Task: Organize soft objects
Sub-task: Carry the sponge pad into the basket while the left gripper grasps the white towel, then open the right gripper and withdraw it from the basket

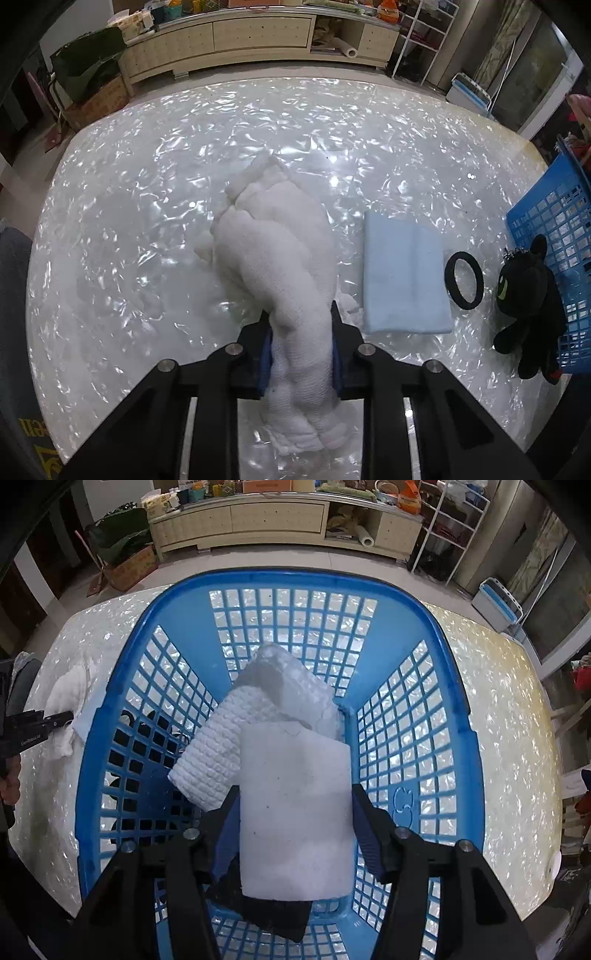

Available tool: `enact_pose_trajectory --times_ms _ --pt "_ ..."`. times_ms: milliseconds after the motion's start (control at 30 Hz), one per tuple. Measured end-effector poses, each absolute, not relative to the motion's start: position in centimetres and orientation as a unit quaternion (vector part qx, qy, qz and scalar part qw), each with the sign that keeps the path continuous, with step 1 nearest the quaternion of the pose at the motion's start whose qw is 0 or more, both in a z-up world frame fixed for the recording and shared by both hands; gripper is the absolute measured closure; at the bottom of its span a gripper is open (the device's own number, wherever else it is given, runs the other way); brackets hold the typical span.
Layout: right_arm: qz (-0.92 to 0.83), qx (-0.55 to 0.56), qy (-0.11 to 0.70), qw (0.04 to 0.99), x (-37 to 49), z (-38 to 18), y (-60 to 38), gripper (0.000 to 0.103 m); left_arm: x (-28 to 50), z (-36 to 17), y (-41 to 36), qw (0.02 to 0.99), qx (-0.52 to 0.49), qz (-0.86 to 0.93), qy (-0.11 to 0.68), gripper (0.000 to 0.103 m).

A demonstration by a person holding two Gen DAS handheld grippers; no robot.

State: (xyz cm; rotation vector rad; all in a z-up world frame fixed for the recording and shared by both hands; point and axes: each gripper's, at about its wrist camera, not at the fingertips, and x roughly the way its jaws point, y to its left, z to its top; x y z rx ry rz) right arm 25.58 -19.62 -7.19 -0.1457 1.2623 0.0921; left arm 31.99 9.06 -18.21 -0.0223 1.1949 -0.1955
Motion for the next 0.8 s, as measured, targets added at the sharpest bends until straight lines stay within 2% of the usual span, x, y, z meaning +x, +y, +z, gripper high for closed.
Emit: enact_pose_trajectory --times_ms 100,367,500,567,800 --pt "0.047 -0.054 0.590 0.804 25.5 -7.0 -19.9 0.044 31.5 -18.3 9.3 0.822 -0.020 -0.092 0.561 0.085" --pt "0.057 -0.054 0.580 0.811 24.5 -6.1 -18.4 0.010 28.4 -17.1 11.7 0.825 -0.039 -0.083 0.558 0.086" --pt "0.053 -0.055 0.570 0.818 22.9 -5.3 -18.3 0.008 26.7 -15.2 12.6 0.834 -0.056 -0.080 0.543 0.087" --pt "0.060 -0.047 0.565 0.822 21.9 -4.9 -18.3 0.002 25.8 -14.1 12.6 0.838 -0.057 -0.081 0.536 0.086" --pt "0.065 -0.047 0.535 0.841 18.3 -3.2 -17.9 0.002 21.6 -9.6 11.3 0.853 -0.055 -0.094 0.511 0.086"
